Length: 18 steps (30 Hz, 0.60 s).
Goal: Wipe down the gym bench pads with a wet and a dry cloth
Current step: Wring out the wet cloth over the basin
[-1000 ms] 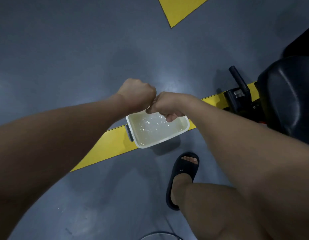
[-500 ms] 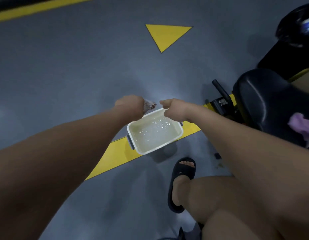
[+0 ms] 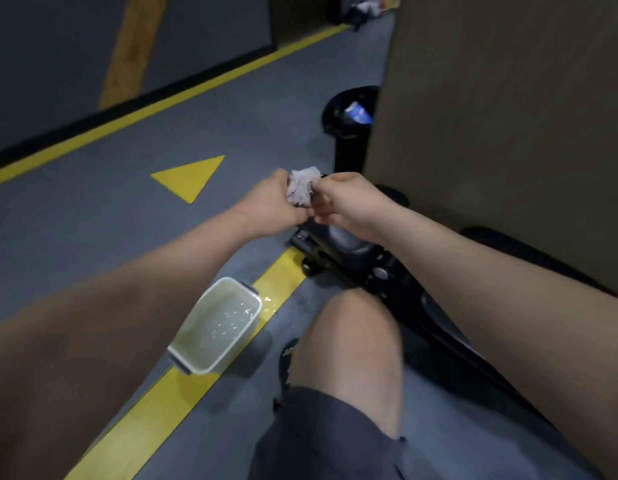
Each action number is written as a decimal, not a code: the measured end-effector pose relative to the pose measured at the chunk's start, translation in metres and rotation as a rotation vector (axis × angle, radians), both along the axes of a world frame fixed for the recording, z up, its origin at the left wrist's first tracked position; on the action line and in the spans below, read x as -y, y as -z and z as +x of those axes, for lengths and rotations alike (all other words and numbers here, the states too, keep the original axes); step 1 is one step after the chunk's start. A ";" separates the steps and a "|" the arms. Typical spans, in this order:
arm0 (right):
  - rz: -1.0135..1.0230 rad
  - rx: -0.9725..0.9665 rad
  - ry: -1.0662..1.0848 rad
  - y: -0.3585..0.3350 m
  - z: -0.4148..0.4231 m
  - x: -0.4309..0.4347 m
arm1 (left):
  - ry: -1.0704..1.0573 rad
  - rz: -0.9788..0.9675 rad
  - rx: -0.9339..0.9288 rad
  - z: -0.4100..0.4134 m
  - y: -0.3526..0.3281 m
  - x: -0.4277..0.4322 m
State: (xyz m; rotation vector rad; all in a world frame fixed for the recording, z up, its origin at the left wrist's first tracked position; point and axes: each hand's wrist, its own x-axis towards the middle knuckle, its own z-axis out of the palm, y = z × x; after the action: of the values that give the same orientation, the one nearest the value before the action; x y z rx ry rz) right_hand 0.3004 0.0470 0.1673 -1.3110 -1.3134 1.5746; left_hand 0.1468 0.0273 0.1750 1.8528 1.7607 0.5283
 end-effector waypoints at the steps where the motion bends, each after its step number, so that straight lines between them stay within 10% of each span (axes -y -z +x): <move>1: 0.009 -0.024 0.047 -0.011 0.031 0.012 | 0.059 0.002 0.055 0.027 -0.009 0.003; 7: 0.039 -0.037 0.296 -0.025 0.221 0.111 | 0.224 -0.275 0.515 0.201 -0.015 0.046; 18: 0.023 -0.268 0.732 0.044 0.435 0.257 | 0.619 -0.334 0.466 0.435 0.038 0.140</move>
State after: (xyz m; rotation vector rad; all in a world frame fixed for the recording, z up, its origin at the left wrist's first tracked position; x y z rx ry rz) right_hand 0.7356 -0.2095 0.1236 -1.3043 -0.5761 1.1499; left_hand 0.5817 -0.1124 0.1371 1.7322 0.8506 0.3508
